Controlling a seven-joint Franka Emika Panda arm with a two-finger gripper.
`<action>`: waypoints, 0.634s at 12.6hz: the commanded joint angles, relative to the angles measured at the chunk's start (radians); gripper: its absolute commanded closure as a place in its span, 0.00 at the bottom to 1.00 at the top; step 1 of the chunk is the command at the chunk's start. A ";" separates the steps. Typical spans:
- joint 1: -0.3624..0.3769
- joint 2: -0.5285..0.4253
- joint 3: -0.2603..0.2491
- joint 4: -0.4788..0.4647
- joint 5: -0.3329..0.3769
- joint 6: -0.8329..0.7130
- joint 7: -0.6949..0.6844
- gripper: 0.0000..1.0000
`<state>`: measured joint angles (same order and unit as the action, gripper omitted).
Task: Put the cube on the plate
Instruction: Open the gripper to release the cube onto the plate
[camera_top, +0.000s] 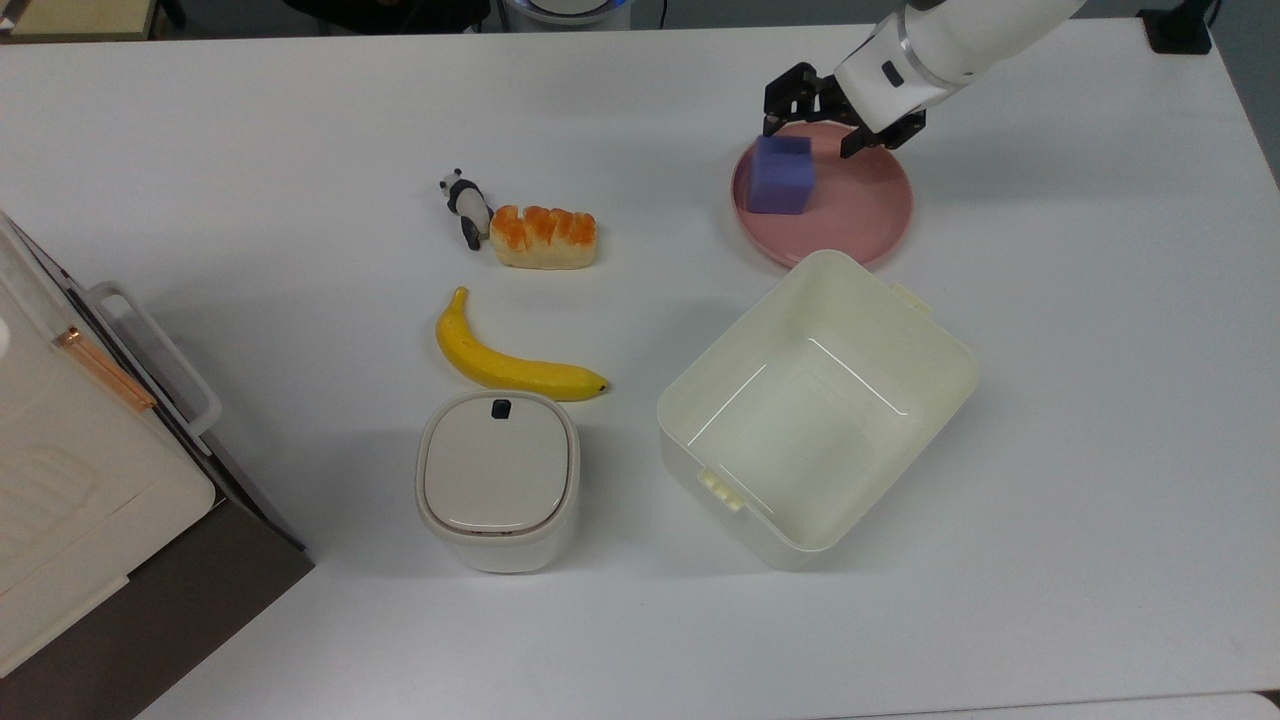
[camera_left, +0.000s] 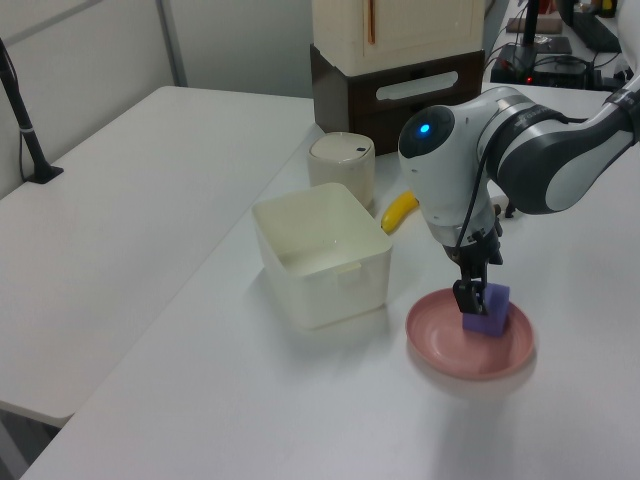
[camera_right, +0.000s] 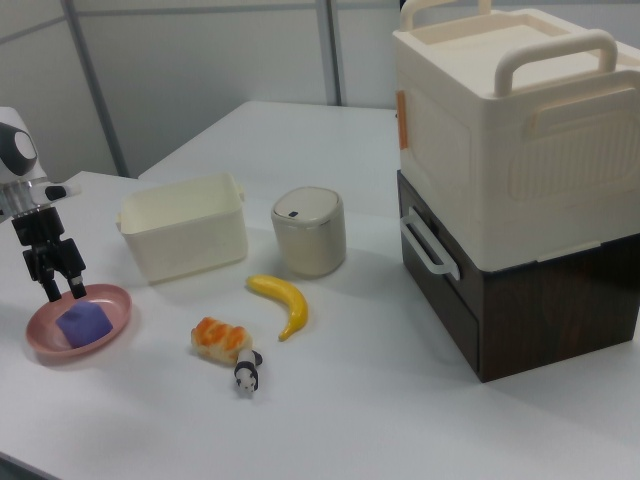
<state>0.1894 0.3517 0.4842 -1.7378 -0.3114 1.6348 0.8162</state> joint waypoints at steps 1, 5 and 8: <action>0.013 -0.008 0.001 0.003 -0.028 -0.027 0.038 0.00; -0.077 -0.083 -0.003 0.087 -0.008 -0.168 -0.085 0.00; -0.190 -0.175 -0.027 0.183 0.052 -0.266 -0.294 0.00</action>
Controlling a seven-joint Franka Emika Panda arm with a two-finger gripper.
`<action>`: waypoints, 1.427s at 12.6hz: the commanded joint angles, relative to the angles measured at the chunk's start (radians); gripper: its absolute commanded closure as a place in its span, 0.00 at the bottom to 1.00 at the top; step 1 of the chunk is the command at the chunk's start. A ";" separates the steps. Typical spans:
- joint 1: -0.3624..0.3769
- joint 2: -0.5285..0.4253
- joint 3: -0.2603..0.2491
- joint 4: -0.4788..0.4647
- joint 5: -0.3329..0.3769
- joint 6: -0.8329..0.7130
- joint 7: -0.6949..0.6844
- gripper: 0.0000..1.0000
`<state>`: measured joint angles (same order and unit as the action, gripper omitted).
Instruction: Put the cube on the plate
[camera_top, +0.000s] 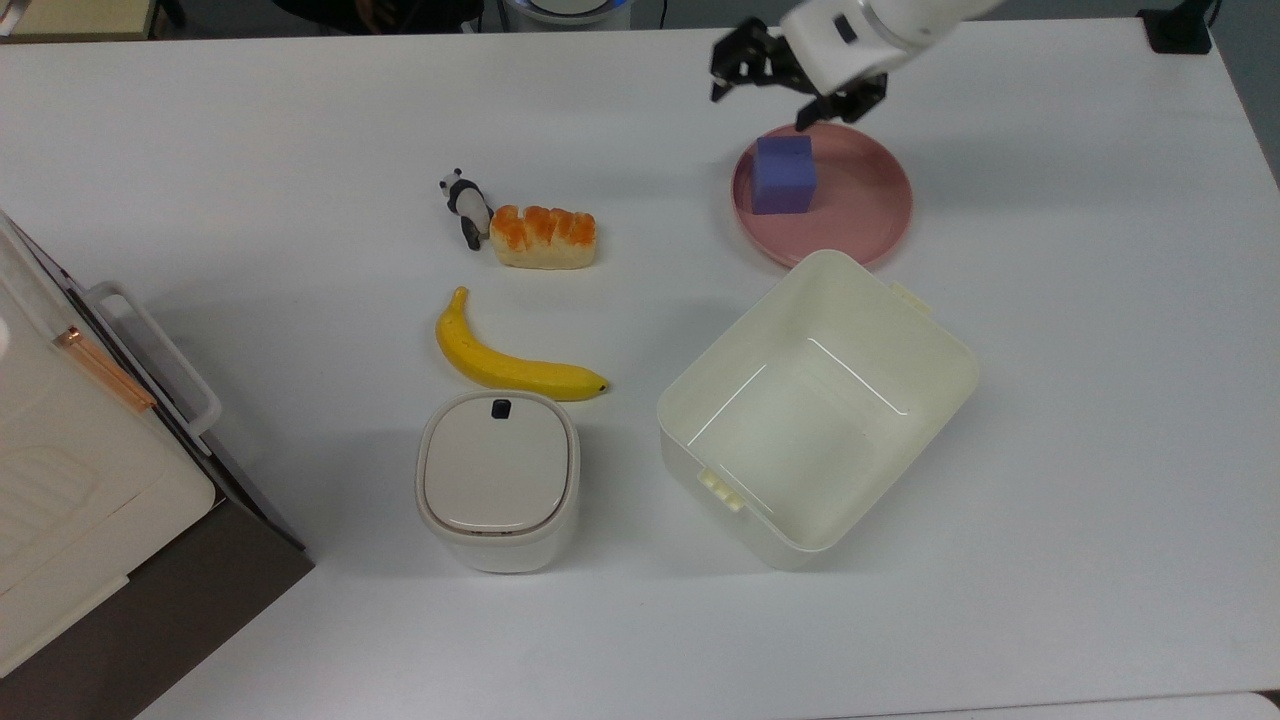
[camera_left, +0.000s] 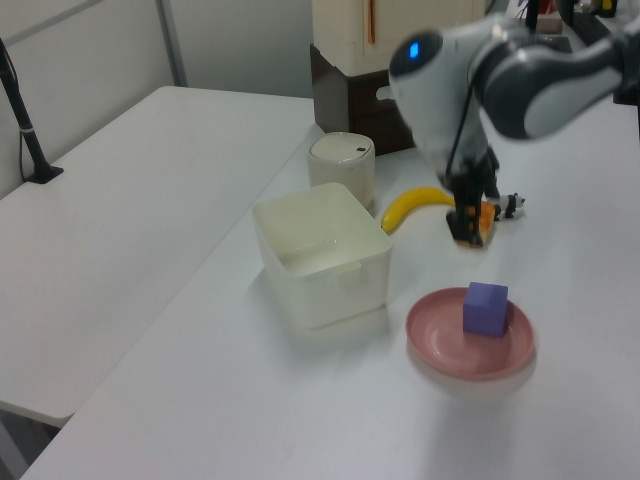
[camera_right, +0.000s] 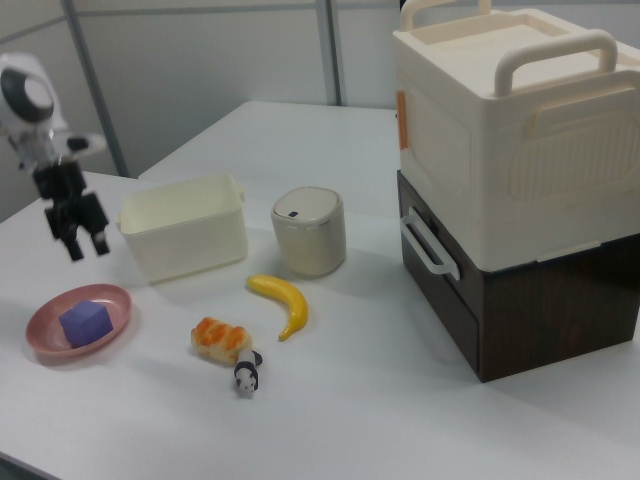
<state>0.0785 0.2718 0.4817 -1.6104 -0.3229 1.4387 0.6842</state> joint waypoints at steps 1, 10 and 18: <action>-0.098 -0.123 -0.056 0.075 0.086 -0.072 -0.220 0.00; -0.101 -0.321 -0.584 0.190 0.320 -0.132 -0.641 0.00; 0.023 -0.284 -0.810 0.153 0.329 0.106 -0.603 0.00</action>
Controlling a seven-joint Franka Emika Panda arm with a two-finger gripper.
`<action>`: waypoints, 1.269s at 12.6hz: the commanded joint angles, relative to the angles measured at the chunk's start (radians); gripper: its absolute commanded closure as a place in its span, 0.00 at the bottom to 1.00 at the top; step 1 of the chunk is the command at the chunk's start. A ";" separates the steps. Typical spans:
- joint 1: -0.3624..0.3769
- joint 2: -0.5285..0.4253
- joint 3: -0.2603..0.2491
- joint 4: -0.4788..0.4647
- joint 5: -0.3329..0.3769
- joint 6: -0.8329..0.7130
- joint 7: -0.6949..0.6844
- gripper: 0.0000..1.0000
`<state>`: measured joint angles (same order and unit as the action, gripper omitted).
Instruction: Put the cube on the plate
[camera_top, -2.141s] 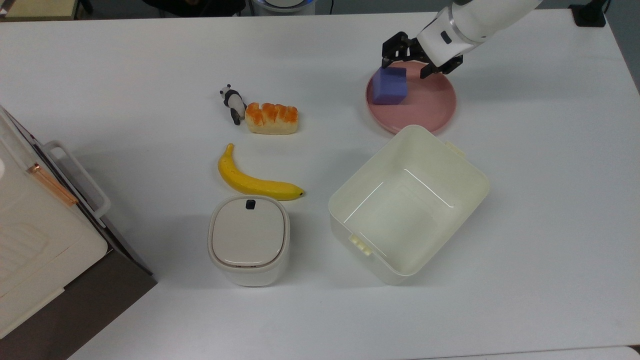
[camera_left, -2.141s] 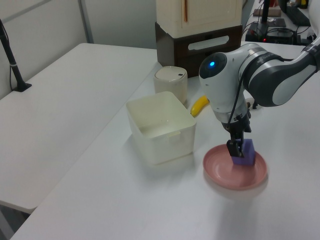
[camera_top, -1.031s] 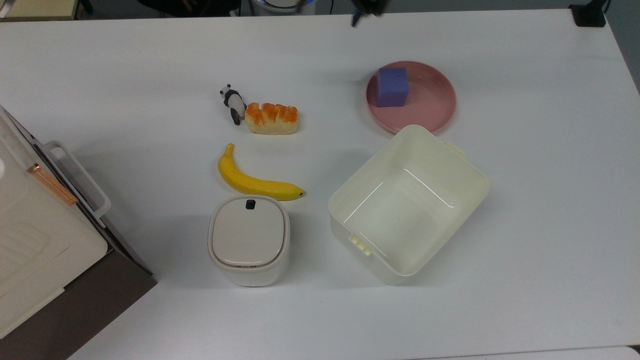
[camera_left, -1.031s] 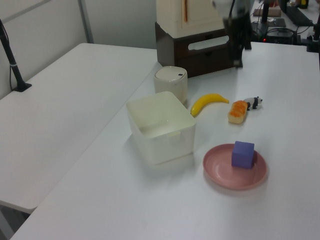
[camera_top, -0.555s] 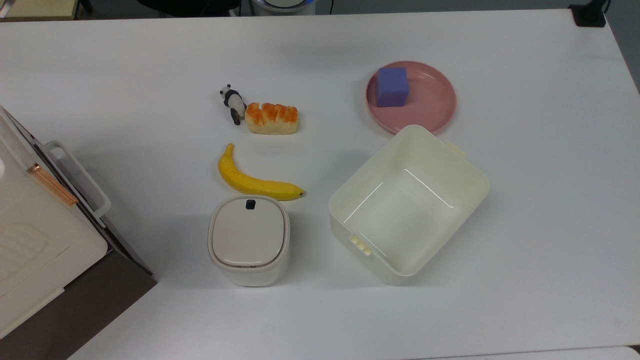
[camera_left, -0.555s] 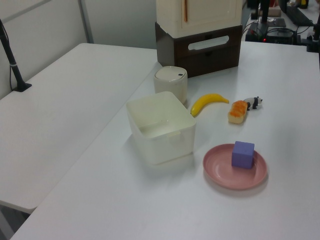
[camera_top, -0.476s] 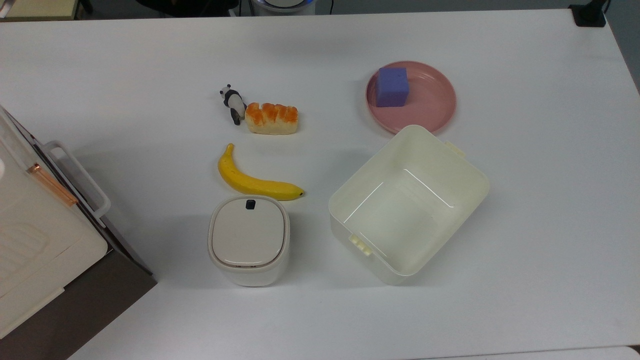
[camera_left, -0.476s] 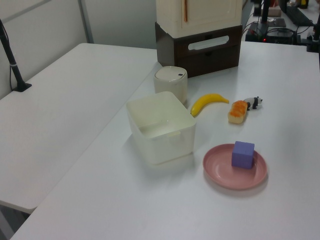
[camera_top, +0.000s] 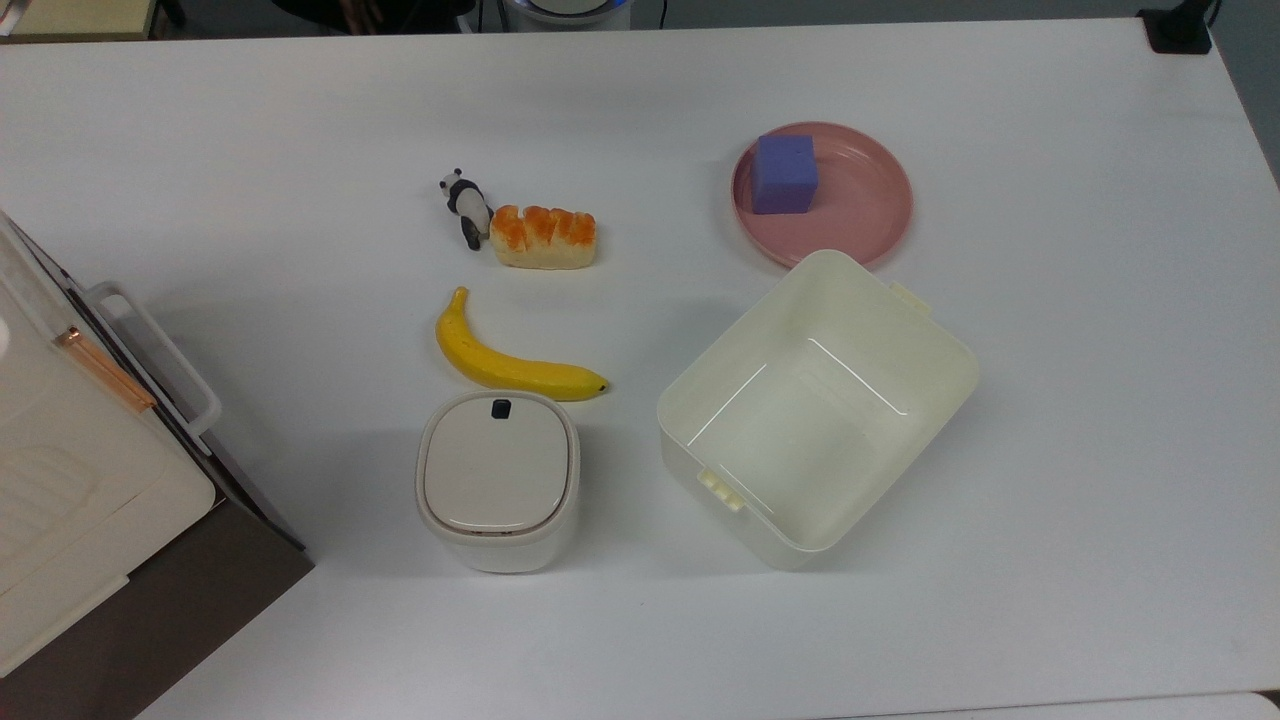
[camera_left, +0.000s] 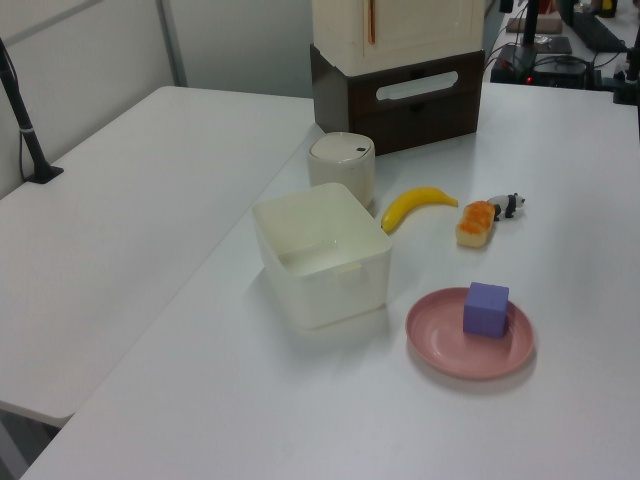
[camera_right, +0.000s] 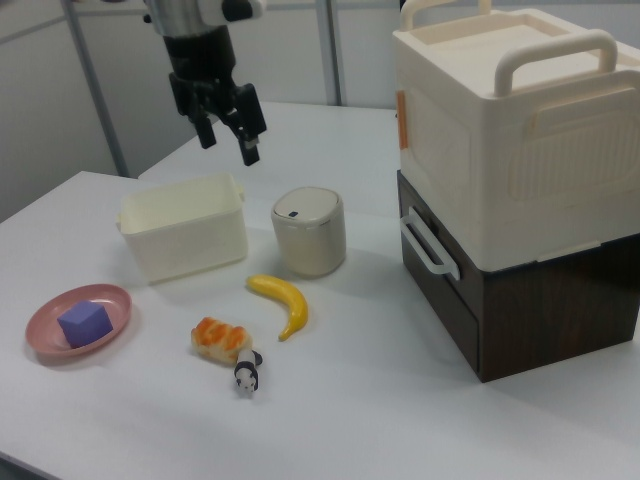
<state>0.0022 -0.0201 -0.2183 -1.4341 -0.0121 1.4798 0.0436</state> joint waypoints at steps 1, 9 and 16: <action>0.082 0.006 -0.111 -0.028 0.044 0.104 0.038 0.00; -0.119 0.000 0.045 -0.029 0.107 0.145 0.043 0.00; -0.123 -0.029 0.206 -0.218 0.084 0.231 0.073 0.00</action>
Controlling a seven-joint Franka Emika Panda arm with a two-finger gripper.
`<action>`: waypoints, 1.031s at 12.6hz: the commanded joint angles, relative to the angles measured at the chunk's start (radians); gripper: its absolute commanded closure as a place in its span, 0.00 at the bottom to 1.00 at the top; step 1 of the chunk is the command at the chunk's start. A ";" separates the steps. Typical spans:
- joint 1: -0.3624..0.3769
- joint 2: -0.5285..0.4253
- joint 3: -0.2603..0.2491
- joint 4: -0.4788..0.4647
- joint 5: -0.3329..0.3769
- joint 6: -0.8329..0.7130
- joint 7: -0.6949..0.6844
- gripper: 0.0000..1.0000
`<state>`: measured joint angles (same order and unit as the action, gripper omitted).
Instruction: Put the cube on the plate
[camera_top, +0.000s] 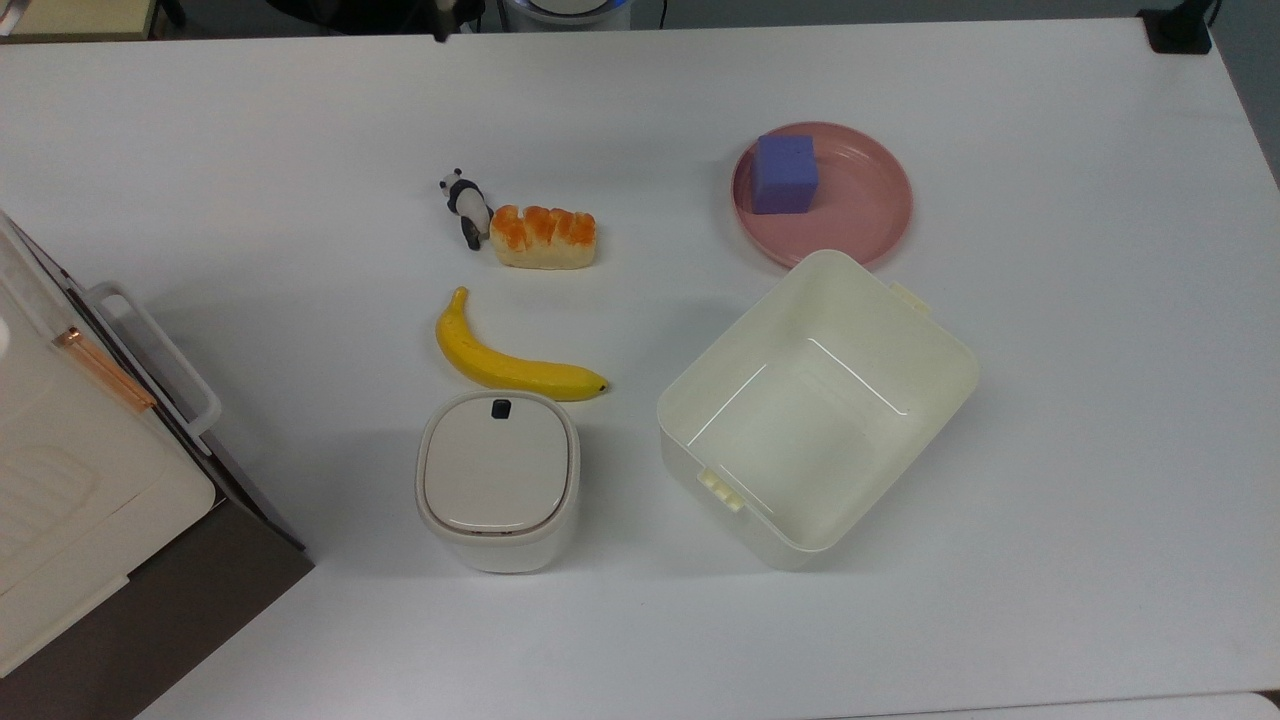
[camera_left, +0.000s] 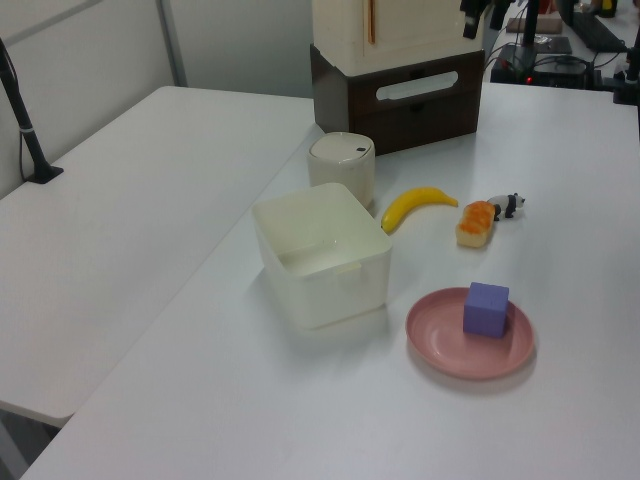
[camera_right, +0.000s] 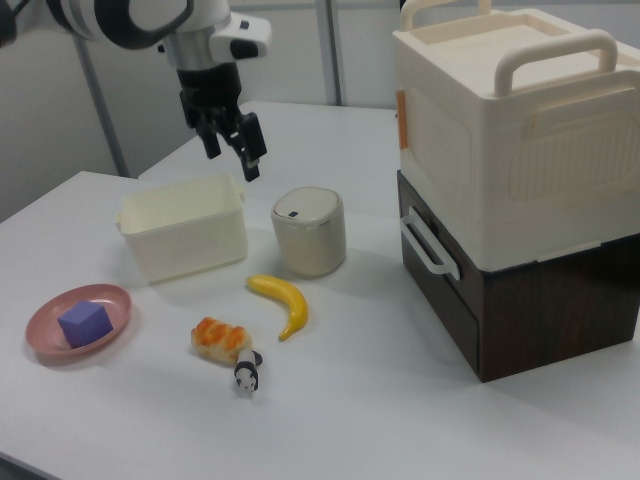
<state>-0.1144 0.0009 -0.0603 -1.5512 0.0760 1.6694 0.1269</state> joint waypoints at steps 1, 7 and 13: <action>-0.004 -0.049 0.059 -0.104 -0.021 0.038 -0.015 0.00; 0.001 -0.036 0.161 -0.096 -0.039 0.006 -0.067 0.00; -0.002 -0.024 0.215 -0.069 -0.061 -0.060 -0.079 0.00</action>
<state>-0.1121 -0.0046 0.1592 -1.6186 0.0343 1.6558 0.0758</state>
